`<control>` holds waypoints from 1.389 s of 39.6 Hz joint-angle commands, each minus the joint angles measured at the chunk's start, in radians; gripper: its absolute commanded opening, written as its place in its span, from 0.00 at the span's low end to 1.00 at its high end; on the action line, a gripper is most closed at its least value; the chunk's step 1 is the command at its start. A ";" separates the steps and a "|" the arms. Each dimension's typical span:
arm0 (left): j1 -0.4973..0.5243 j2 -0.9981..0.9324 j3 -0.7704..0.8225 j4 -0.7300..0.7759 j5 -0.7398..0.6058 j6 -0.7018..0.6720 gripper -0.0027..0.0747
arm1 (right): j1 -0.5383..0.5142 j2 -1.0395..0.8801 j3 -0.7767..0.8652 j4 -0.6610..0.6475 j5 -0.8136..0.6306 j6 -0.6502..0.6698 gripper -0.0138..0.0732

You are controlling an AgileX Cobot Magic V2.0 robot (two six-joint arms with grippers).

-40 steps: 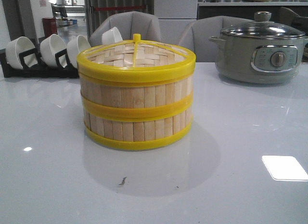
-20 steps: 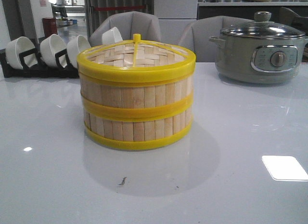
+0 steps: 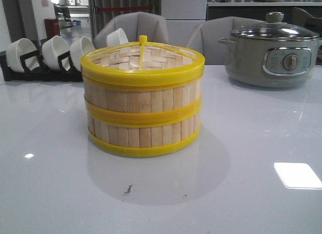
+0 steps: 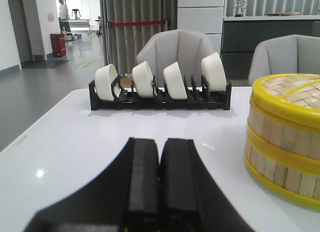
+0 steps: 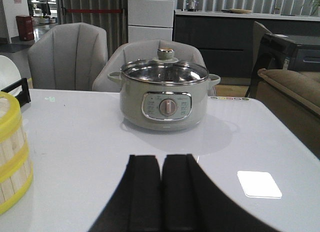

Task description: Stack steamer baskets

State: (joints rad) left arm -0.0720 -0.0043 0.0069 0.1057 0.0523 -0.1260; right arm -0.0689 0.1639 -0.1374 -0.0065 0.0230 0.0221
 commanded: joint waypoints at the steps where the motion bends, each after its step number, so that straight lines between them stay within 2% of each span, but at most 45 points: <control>1: 0.001 -0.012 0.001 0.001 -0.082 0.002 0.14 | -0.006 -0.039 0.029 -0.009 -0.079 -0.004 0.22; 9: 0.001 -0.012 0.001 0.001 -0.082 0.002 0.14 | -0.006 -0.139 0.155 -0.009 -0.107 -0.005 0.22; 16: 0.001 -0.012 0.001 0.001 -0.082 0.002 0.14 | -0.006 -0.198 0.152 -0.008 -0.067 -0.004 0.22; 55: 0.001 -0.012 0.001 0.001 -0.082 0.002 0.14 | -0.006 -0.195 0.152 -0.008 -0.059 -0.004 0.22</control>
State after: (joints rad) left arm -0.0720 -0.0043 0.0069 0.1057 0.0523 -0.1242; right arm -0.0689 -0.0102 0.0305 -0.0065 0.0431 0.0221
